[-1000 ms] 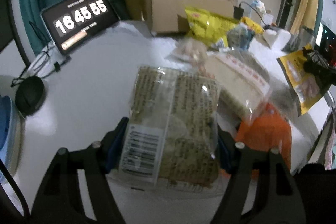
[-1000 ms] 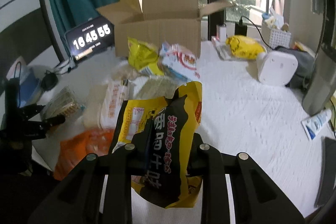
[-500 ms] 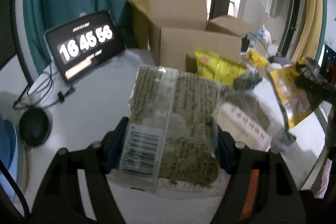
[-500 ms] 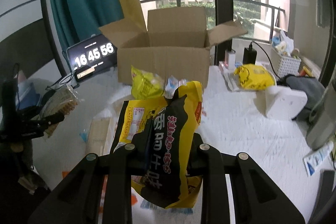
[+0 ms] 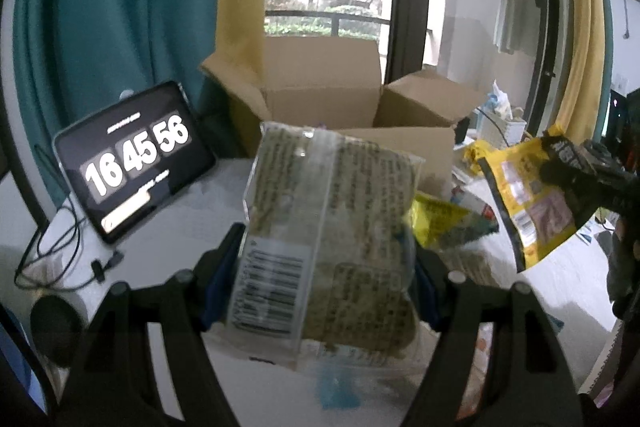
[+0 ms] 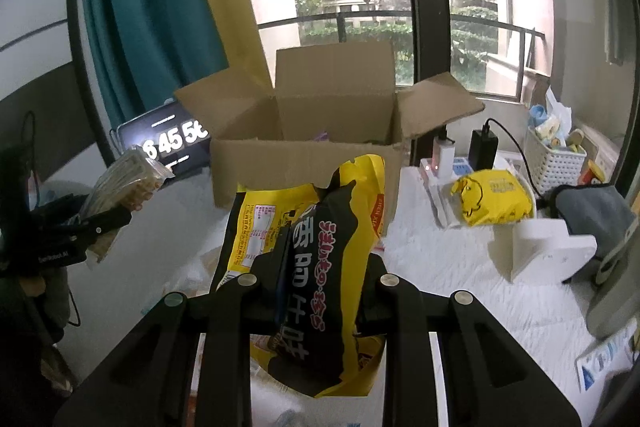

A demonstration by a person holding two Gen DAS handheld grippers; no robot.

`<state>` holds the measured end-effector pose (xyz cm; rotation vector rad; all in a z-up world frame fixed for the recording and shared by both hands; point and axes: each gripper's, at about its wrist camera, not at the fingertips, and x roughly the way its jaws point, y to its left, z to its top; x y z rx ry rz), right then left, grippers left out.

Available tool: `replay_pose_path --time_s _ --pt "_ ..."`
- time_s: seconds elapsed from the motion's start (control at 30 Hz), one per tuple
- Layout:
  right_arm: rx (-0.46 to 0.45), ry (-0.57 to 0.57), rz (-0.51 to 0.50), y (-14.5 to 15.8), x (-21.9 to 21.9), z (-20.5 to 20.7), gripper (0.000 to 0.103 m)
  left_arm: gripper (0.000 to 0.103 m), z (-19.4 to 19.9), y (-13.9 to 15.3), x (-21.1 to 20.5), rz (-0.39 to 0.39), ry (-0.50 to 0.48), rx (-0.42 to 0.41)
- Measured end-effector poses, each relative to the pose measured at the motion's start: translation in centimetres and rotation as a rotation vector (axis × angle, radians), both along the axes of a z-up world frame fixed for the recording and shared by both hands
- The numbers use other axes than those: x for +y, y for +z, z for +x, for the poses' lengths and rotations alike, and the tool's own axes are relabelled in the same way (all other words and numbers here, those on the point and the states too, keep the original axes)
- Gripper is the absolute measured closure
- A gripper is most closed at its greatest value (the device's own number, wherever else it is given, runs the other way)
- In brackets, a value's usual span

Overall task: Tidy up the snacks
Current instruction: 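Lift the bread pack and yellow-black bag toward the cardboard box with both grippers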

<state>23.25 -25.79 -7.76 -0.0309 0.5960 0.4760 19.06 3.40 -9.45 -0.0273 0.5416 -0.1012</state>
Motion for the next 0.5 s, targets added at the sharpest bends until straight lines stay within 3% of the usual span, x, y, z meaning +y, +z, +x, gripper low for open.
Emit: replay_pose_path --time_s 0.5 --pt "-0.083 -0.017 0.010 2.4 0.4 6.4 0.077 0.029 7.6 3.2 -1.0 0.060 -0.008 -0.123"
